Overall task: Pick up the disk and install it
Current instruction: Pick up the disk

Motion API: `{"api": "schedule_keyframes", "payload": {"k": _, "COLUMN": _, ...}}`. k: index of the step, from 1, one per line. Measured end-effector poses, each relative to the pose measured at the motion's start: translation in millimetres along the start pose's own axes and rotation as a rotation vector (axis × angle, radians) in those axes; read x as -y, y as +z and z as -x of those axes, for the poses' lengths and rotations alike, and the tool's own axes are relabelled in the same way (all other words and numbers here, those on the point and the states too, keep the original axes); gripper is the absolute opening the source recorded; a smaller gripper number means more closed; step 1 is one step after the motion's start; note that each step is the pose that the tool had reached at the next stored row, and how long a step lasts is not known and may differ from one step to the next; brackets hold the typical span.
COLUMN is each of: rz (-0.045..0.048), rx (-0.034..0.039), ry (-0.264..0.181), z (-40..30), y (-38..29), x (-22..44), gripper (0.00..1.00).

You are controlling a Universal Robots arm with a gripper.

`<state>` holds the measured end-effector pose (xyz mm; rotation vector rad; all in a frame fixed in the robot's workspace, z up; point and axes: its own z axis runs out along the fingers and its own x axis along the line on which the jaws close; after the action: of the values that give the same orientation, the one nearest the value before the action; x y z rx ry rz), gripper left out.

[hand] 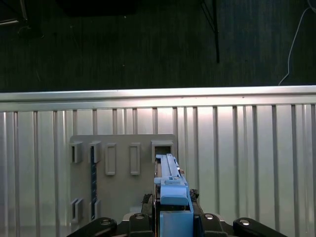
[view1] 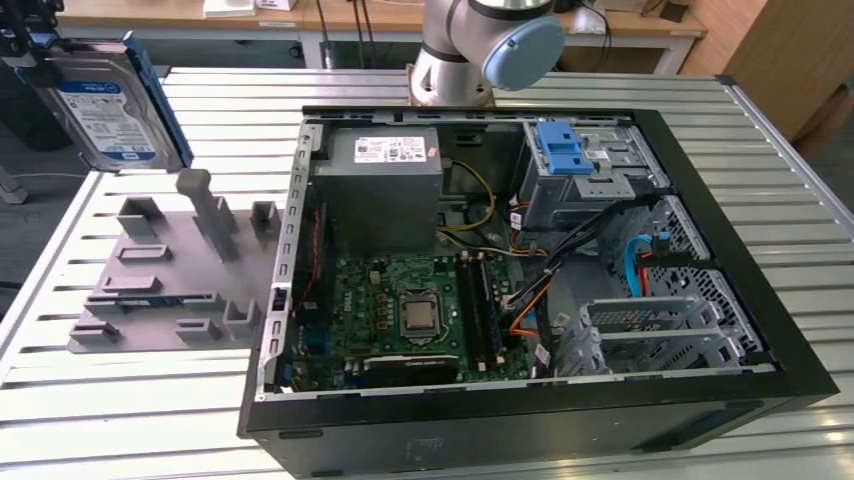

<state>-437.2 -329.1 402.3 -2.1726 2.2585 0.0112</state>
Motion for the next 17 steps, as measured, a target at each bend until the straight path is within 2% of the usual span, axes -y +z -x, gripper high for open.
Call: {"api": "schedule_keyframes", "payload": {"k": 17, "rz": 0.0001, "rx": 0.0, "ry": 0.0, "z": 0.2, "y": -16.9, "x": 0.0, "gripper": 0.36}}
